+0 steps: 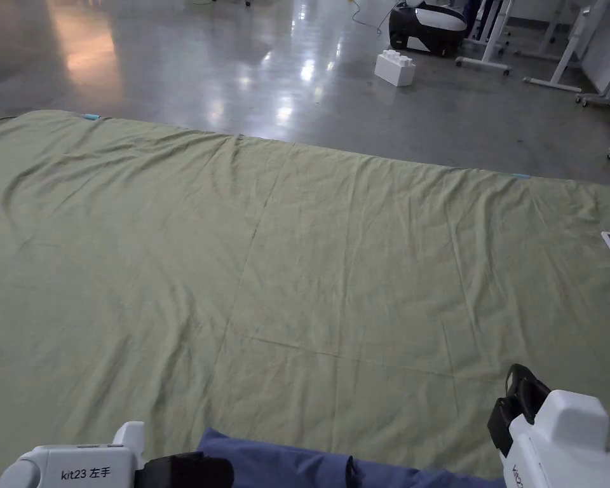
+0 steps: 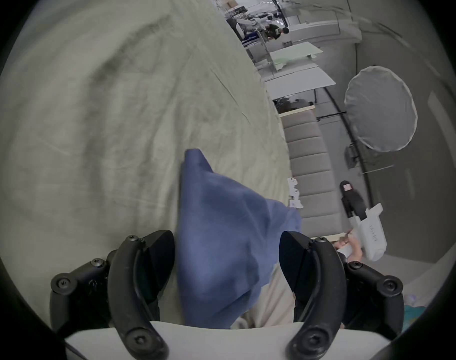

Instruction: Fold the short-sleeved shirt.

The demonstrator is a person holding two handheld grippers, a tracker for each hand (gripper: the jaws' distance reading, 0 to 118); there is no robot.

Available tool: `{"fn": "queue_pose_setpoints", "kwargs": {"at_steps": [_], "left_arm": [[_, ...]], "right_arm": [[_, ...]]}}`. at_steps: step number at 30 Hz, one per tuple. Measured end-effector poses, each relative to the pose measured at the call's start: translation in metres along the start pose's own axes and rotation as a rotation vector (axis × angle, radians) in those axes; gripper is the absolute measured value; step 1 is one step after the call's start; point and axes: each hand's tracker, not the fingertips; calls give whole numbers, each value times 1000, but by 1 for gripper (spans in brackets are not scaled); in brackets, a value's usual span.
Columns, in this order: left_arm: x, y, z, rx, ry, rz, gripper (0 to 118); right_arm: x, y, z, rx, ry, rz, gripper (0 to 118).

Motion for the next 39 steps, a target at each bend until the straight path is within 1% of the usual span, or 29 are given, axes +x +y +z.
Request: {"fn": "queue_pose_setpoints", "kwargs": {"at_steps": [2, 4, 6, 7, 8, 9, 10, 11, 12, 14, 18, 22, 26, 27, 29, 32, 35, 39], "left_arm": [[1, -4, -9, -1, -39, -5, 82], [4, -7, -19, -21, -19, -17, 73], [6, -9, -23, -29, 40, -80, 48], [7, -10, -24, -36, 78, -110, 31], [7, -11, -25, -43, 108, -122, 19], [7, -10, -23, -39, 103, -109, 18], [8, -9, -19, -33, 67, -82, 16], [12, -8, -15, -26, 66, -89, 14], [17, -8, -12, -17, 77, -105, 13], [30, -5, -1, -20, 102, -185, 13], [52, 7, 31, -2, 168, -218, 13], [68, 25, 78, 29, 321, -240, 13], [102, 32, 113, 54, 542, -354, 13], [109, 32, 117, 59, 561, -374, 13], [125, 34, 117, 38, 631, -391, 13], [152, 26, 102, 4, 728, -458, 13], [178, 19, 85, -6, 710, -459, 13], [200, 10, 61, -33, 695, -516, 13]], "right_arm": [[-1, 0, 0, -1, -1, 1, 0], [-2, 0, 1, -3, -3, 1, 0], [-3, -1, 1, -5, -4, 2, 0], [-3, -1, 1, -7, -3, 2, 0], [-4, -1, 1, -7, -2, 4, 0], [-5, 0, 2, -7, -1, 9, 0], [-5, 0, 2, -8, 1, 12, 0], [-5, 1, 2, -7, 1, 15, 0], [-6, 1, 2, -6, 0, 18, 0], [-6, 2, 2, -3, 1, 22, 0], [-7, 5, 2, 2, 5, 29, 0], [-9, 6, 1, 7, 13, 33, 0], [-14, 8, 0, 10, 28, 35, 0], [-15, 8, 0, 10, 32, 34, 0], [-19, 7, -1, 10, 40, 34, 0], [-22, 6, -2, 10, 49, 27, 0], [-22, 5, -3, 10, 54, 22, 0], [-22, 3, -3, 8, 56, 20, 0]]}}
